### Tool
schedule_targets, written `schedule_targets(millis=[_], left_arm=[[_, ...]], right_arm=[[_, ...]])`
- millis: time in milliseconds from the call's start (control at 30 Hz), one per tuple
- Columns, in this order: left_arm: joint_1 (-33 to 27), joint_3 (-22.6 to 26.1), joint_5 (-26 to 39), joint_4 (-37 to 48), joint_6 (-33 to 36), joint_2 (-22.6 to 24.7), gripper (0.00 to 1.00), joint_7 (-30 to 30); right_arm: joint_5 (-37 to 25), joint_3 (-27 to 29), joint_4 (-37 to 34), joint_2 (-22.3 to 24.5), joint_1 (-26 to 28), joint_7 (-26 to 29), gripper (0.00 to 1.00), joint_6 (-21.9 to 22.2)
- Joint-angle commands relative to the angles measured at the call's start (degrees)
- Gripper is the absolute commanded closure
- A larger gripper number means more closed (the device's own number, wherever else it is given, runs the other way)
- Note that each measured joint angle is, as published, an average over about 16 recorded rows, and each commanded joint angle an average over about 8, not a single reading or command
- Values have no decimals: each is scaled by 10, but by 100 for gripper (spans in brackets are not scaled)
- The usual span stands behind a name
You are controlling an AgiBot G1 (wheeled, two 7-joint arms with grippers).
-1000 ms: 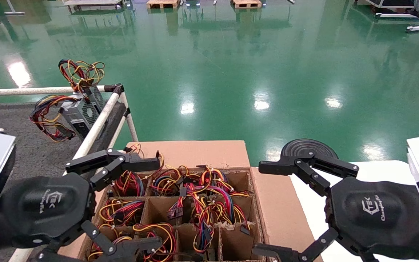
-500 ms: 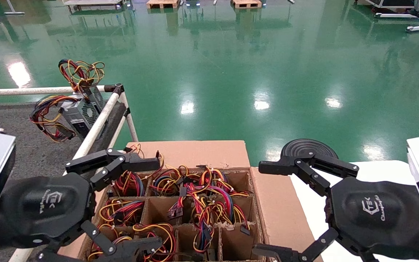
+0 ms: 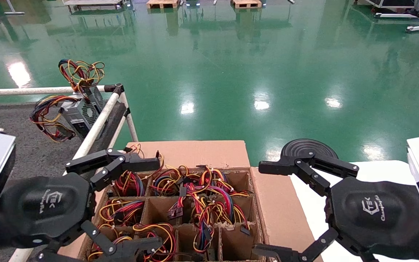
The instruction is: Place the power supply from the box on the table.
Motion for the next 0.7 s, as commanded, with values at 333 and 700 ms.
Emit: schedule_targets(millis=[333, 700], left_arm=[[0, 0, 0, 0, 0, 0, 0, 0], [0, 0, 0, 0, 0, 0, 0, 0]], right_arm=[[0, 0, 0, 0, 0, 0, 100, 0], [0, 0, 0, 0, 0, 0, 100, 0]])
